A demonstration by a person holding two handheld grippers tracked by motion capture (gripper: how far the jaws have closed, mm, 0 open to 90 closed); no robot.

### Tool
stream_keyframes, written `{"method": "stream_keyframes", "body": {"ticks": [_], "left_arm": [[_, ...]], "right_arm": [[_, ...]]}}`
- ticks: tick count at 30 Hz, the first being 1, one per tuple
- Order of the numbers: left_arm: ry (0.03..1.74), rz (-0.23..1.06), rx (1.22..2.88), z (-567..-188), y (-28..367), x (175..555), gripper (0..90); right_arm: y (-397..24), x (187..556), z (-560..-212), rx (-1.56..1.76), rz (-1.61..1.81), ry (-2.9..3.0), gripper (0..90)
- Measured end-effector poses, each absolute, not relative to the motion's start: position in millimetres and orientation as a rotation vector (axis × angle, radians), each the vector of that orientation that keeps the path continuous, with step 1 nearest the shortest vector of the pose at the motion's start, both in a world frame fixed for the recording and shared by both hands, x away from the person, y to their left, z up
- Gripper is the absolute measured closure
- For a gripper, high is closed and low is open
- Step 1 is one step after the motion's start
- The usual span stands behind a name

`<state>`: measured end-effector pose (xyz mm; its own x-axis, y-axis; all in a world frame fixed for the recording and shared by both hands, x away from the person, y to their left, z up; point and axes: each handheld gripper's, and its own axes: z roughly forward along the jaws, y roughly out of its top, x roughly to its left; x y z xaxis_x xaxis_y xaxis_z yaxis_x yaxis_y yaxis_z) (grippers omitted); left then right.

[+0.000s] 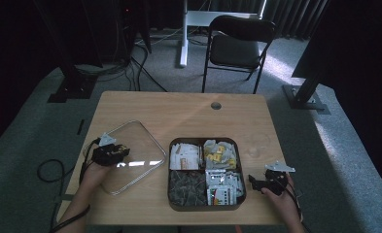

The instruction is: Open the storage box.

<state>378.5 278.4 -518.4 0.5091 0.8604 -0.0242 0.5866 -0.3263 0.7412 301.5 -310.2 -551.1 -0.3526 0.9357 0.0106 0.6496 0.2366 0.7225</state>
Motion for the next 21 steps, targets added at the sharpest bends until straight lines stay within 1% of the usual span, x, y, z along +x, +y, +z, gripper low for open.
{"method": "stream_keyframes", "body": {"ticks": [11, 20, 21], "left_arm": [[1.191, 0.511, 2.055, -526.1, 278.7, 390.5, 58.6], [1.211, 0.479, 2.040, -530.5, 279.3, 393.3, 57.9], [1.216, 0.472, 2.035, -530.1, 280.1, 393.0, 56.2]], "right_arm": [[-310.2, 301.5, -551.1, 1.452, 0.902, 2.089, 10.9], [-310.2, 301.5, -551.1, 1.453, 0.902, 2.089, 10.9], [-310.2, 301.5, -551.1, 1.452, 0.902, 2.089, 10.9]]}}
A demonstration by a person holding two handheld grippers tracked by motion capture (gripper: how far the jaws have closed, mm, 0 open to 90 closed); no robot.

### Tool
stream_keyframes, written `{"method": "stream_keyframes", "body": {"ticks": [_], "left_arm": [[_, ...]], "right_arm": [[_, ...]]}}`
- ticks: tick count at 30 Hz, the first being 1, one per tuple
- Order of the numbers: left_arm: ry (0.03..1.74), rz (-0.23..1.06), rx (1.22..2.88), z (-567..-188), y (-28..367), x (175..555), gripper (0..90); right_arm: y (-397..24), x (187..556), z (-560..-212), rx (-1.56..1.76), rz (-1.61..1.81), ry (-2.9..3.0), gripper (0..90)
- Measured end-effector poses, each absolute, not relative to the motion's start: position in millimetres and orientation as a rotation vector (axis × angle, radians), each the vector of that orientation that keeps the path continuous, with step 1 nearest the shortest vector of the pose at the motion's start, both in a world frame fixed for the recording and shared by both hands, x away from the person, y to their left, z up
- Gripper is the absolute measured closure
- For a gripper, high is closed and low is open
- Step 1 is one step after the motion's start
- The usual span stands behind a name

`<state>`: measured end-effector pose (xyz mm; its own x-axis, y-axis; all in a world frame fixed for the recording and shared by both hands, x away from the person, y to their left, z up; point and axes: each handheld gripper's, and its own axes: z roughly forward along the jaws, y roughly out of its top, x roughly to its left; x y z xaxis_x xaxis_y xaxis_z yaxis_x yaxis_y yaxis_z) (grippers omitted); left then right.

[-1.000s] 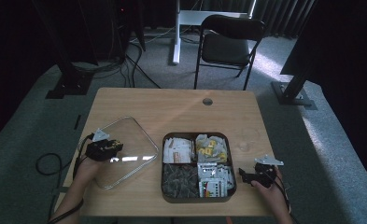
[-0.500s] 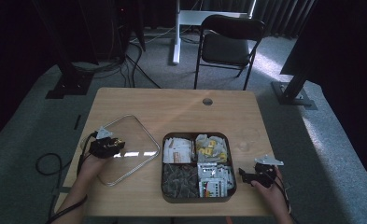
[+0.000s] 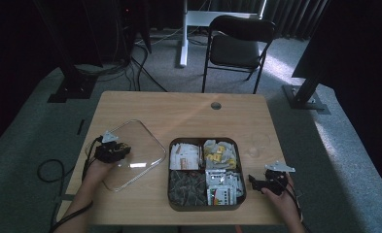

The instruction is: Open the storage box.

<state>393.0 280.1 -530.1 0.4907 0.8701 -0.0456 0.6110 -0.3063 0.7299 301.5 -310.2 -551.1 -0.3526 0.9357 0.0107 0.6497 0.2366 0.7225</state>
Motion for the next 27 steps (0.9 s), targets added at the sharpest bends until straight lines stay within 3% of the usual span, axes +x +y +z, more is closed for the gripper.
{"method": "stream_keyframes", "body": {"ticks": [7, 15, 22, 27], "left_arm": [[1.184, 0.416, 1.956, -510.7, 289.2, 385.4, 46.8], [1.107, 0.357, 1.973, -507.8, 280.3, 373.6, 35.5], [1.033, 0.345, 2.001, -505.2, 270.6, 361.3, 17.4], [0.956, 0.362, 2.027, -501.6, 258.6, 353.6, 9.2]], "right_arm": [[-310.2, 301.6, -551.1, 1.452, 0.901, 2.089, 10.9], [-310.2, 301.5, -551.1, 1.452, 0.901, 2.089, 10.9], [-310.2, 301.6, -551.1, 1.452, 0.901, 2.089, 10.9], [-310.2, 301.5, -551.1, 1.452, 0.901, 2.089, 10.9]]}}
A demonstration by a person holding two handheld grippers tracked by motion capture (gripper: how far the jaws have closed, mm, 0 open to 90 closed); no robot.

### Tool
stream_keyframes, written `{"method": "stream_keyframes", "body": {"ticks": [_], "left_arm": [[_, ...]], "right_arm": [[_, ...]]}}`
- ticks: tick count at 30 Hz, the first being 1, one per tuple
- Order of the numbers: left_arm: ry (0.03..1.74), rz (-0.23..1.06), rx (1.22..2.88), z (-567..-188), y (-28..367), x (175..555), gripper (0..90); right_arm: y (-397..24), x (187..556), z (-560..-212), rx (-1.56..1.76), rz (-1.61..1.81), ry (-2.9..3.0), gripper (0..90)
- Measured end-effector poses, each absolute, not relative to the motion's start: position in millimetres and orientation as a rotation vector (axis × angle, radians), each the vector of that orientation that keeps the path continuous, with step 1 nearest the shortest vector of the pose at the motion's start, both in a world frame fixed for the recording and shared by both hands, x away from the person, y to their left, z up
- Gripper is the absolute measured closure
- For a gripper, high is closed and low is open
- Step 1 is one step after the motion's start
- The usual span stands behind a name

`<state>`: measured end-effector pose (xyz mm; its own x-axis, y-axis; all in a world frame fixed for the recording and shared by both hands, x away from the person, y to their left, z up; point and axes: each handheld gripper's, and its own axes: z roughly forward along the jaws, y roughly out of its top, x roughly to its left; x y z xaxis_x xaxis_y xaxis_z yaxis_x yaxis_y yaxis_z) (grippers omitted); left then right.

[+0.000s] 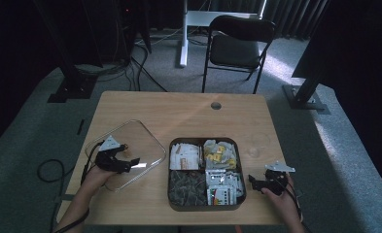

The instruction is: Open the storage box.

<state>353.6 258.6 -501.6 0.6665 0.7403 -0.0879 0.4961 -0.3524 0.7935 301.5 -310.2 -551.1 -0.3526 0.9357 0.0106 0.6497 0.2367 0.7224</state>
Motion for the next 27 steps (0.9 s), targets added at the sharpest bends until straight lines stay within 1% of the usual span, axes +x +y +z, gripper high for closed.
{"method": "stream_keyframes", "body": {"ticks": [2, 4, 13, 27], "left_arm": [[0.935, 0.347, 2.030, -500.8, 254.7, 352.0, 6.8], [0.913, 0.344, 2.047, -501.3, 250.0, 350.3, 1.2], [0.812, 0.293, 2.082, -510.4, 232.7, 339.5, 1.2], [0.700, 0.229, 2.117, -519.4, 207.3, 318.9, 1.2]], "right_arm": [[-310.2, 301.5, -551.1, 1.452, 0.901, 2.089, 10.9], [-310.2, 301.5, -551.1, 1.452, 0.901, 2.089, 10.9], [-310.2, 301.6, -551.1, 1.452, 0.901, 2.089, 10.9], [-310.2, 301.6, -551.1, 1.452, 0.901, 2.089, 10.9]]}}
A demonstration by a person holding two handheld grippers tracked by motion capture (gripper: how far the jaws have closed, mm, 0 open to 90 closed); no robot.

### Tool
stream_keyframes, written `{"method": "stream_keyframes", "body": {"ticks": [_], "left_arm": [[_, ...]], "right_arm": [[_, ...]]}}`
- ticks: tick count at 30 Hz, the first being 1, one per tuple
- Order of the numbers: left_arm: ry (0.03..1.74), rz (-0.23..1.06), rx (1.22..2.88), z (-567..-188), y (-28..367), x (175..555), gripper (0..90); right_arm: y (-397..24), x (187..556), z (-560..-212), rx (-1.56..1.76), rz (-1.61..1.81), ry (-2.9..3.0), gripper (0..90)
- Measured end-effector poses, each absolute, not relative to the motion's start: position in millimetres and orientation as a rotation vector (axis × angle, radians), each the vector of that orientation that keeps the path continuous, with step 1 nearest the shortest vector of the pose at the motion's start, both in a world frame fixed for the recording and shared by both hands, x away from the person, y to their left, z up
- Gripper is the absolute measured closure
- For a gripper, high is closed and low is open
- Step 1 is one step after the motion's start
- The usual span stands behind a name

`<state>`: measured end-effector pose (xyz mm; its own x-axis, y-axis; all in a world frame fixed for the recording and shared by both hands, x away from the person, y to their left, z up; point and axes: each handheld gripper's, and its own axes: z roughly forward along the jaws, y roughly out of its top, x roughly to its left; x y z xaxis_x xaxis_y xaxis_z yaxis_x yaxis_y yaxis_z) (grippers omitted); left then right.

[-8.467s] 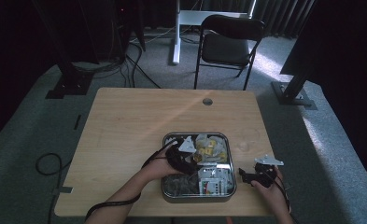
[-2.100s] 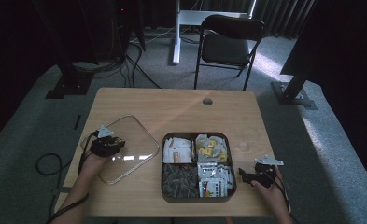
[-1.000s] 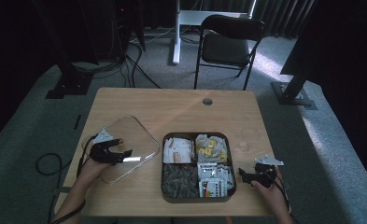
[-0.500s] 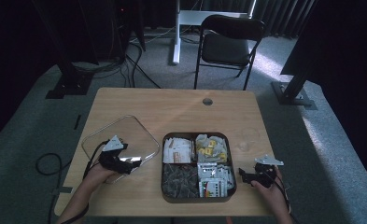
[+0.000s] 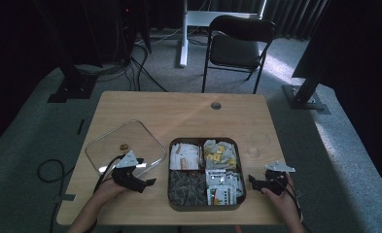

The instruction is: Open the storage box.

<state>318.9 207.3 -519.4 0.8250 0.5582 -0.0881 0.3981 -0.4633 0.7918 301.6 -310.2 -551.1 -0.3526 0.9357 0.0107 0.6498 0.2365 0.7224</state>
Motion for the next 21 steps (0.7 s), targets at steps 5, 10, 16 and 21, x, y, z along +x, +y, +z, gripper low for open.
{"method": "stream_keyframes", "body": {"ticks": [5, 10, 16, 21], "left_arm": [[0.666, 0.221, 2.129, -523.0, 199.2, 311.4, 1.2], [0.626, 0.233, 2.159, -528.5, 190.4, 303.4, 1.2], [0.587, 0.241, 2.198, -533.0, 182.4, 293.6, 1.2], [0.586, 0.235, 2.212, -536.0, 180.3, 288.7, 1.2]], "right_arm": [[-310.2, 301.6, -551.1, 1.453, 0.901, 2.089, 10.9], [-310.2, 301.6, -551.1, 1.453, 0.901, 2.089, 10.9], [-310.2, 301.5, -551.0, 1.453, 0.900, 2.090, 10.9], [-310.2, 301.5, -551.0, 1.453, 0.901, 2.090, 10.9]]}}
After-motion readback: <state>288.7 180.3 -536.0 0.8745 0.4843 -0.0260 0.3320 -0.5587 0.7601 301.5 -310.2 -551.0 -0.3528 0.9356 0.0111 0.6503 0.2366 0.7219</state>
